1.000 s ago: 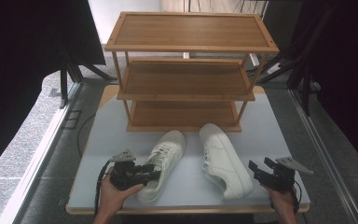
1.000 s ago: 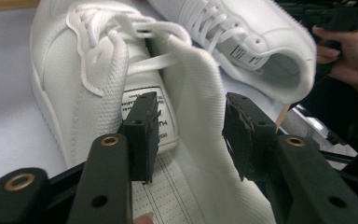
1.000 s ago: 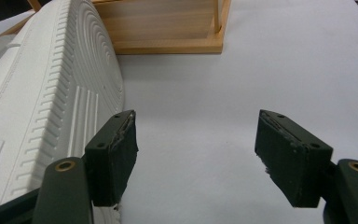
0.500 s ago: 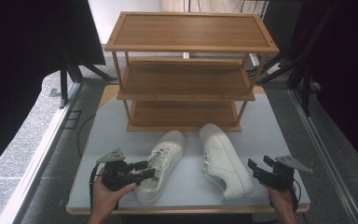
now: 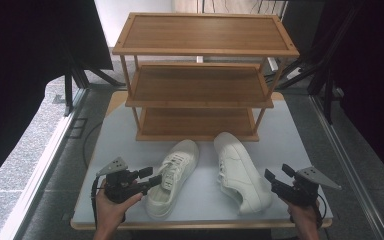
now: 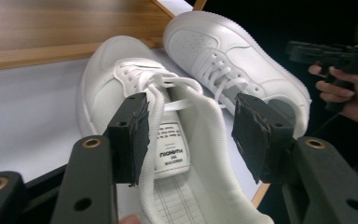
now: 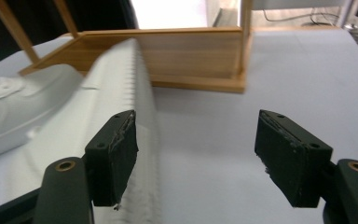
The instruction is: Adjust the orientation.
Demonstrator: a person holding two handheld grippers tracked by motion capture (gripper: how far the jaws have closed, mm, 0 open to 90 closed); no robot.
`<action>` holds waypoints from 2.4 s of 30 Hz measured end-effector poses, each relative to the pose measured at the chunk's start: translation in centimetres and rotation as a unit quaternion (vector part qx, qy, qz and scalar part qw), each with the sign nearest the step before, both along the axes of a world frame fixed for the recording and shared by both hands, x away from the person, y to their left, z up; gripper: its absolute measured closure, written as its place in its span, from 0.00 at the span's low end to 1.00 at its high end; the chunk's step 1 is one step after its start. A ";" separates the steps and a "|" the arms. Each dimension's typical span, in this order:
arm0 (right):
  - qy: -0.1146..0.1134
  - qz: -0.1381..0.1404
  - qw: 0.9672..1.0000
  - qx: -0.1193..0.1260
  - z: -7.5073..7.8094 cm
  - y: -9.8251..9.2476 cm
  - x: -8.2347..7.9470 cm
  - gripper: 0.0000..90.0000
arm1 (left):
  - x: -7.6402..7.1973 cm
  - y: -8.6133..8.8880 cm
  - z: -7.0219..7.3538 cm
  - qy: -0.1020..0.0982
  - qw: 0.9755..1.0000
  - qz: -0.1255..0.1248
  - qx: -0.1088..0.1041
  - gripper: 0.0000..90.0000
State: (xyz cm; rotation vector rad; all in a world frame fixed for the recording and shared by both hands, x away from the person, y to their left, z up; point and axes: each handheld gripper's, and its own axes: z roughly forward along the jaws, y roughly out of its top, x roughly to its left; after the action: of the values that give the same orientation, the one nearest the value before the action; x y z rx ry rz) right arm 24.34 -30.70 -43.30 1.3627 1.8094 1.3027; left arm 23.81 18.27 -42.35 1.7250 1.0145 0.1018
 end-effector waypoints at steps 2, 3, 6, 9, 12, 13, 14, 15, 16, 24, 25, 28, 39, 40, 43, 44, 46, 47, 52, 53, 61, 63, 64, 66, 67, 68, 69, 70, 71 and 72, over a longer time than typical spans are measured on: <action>-0.006 0.017 1.000 -0.008 0.3 0.8 -0.2 0.33 | -0.1 0.1 -0.1 0.000 1.000 0.007 0.000 0.50; -0.009 0.028 0.999 -0.017 0.5 1.6 -0.4 0.33 | -0.1 0.1 -0.2 0.001 1.000 0.014 0.001 0.49; -0.015 0.049 0.998 -0.023 0.9 2.6 -0.7 0.33 | -0.2 0.2 -0.2 0.001 1.000 0.020 0.003 0.48; -0.019 0.066 0.997 -0.023 1.2 3.3 -0.9 0.34 | -0.2 0.2 -0.2 0.000 1.000 0.024 0.003 0.47; -0.019 0.095 0.995 -0.034 1.2 4.6 -1.4 0.37 | -0.2 0.4 -0.1 -0.004 0.999 0.033 -0.002 0.47; -0.019 0.100 0.994 -0.037 1.2 4.8 -1.5 0.38 | -0.1 0.4 0.0 -0.004 0.999 0.033 -0.003 0.47; -0.019 0.100 0.994 -0.037 1.2 4.8 -1.5 0.38 | -0.1 0.5 0.0 -0.005 0.999 0.033 -0.003 0.47; -0.021 0.117 0.992 -0.044 1.2 5.5 -1.9 0.40 | -0.1 0.5 0.0 -0.006 0.999 0.034 -0.004 0.47; -0.021 0.117 0.992 -0.044 1.2 5.5 -1.9 0.40 | -0.1 0.5 0.0 -0.005 0.999 0.034 -0.005 0.47; -0.018 0.173 0.983 -0.063 1.1 8.2 -3.0 0.53 | 0.3 0.4 -0.4 0.006 1.000 0.029 -0.007 0.47; -0.018 0.173 0.983 -0.063 1.1 8.2 -3.0 0.53 | 0.3 0.4 -0.4 0.006 1.000 0.029 -0.007 0.47; -0.009 0.187 0.980 -0.060 0.8 8.6 -3.1 0.64 | 0.3 0.4 -0.3 0.005 1.000 0.030 -0.008 0.47; 0.032 0.234 0.969 -0.070 -0.6 9.9 -2.9 0.95 | 0.3 0.2 -0.5 0.008 1.000 0.029 -0.008 0.47; 0.035 0.237 0.968 -0.072 -0.8 10.0 -2.9 0.96 | 0.3 0.2 -0.5 0.008 1.000 0.029 -0.009 0.47; 0.044 0.244 0.965 -0.086 -1.2 10.4 -2.9 0.98 | 0.3 0.3 -0.4 0.009 0.999 0.031 -0.008 0.47; 0.046 0.247 0.963 -0.095 -1.5 10.6 -2.9 0.99 | 0.3 0.3 -0.5 0.009 0.999 0.032 -0.009 0.47; 0.047 0.247 0.963 -0.098 -1.5 10.7 -2.9 0.99 | 0.3 0.4 -0.5 0.010 0.999 0.032 -0.009 0.47; 0.048 0.246 0.963 -0.103 -1.6 10.8 -2.9 0.99 | 0.3 0.4 -0.5 0.010 0.999 0.033 -0.009 0.47; 0.056 0.236 0.964 -0.109 -1.8 10.5 -2.7 0.99 | 0.3 0.4 -0.6 0.015 0.999 0.034 -0.009 0.47; 0.057 0.234 0.964 -0.109 -1.8 10.4 -2.6 0.99 | 0.3 0.4 -0.6 0.015 0.999 0.034 -0.009 0.47; 0.056 0.215 0.971 -0.092 -1.2 8.4 -2.1 0.99 | 0.3 0.5 -0.5 0.016 0.999 0.036 -0.011 0.47; 0.054 0.212 0.972 -0.090 -1.1 8.3 -2.1 0.99 | 0.3 0.5 -0.6 0.016 0.999 0.036 -0.012 0.47; 0.054 0.210 0.972 -0.088 -0.9 8.0 -2.0 0.99 | 0.3 0.6 -0.6 0.016 0.999 0.037 -0.011 0.47; 0.054 0.209 0.973 -0.082 -0.8 7.6 -1.9 0.99 | 0.3 0.6 -0.6 0.016 0.999 0.037 -0.012 0.47; 0.053 0.209 0.973 -0.081 -0.8 7.5 -1.9 0.99 | 0.3 0.6 -0.6 0.016 0.999 0.037 -0.012 0.47; 0.052 0.207 0.974 -0.080 -0.7 7.4 -1.9 0.99 | 0.3 0.6 -0.6 0.017 0.999 0.037 -0.012 0.47; 0.051 0.205 0.974 -0.078 -0.7 7.2 -1.9 0.99 | 0.3 0.6 -0.6 0.017 0.999 0.037 -0.012 0.47; 0.051 0.205 0.974 -0.078 -0.7 7.2 -1.9 0.99 | 0.3 0.6 -0.6 0.017 0.999 0.037 -0.012 0.47; 0.050 0.203 0.975 -0.077 -0.6 7.1 -1.8 0.99 | 0.3 0.6 -0.6 0.017 0.999 0.038 -0.013 0.47; 0.048 0.199 0.976 -0.076 -0.4 6.8 -1.8 0.99 | 0.3 0.6 -0.7 0.019 0.999 0.037 -0.014 0.47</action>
State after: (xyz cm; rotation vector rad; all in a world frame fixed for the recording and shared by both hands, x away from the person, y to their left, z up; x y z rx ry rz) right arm 22.55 -23.93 -43.75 1.0304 2.2824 1.2731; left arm 24.12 18.84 -43.01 1.6691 1.1033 0.1031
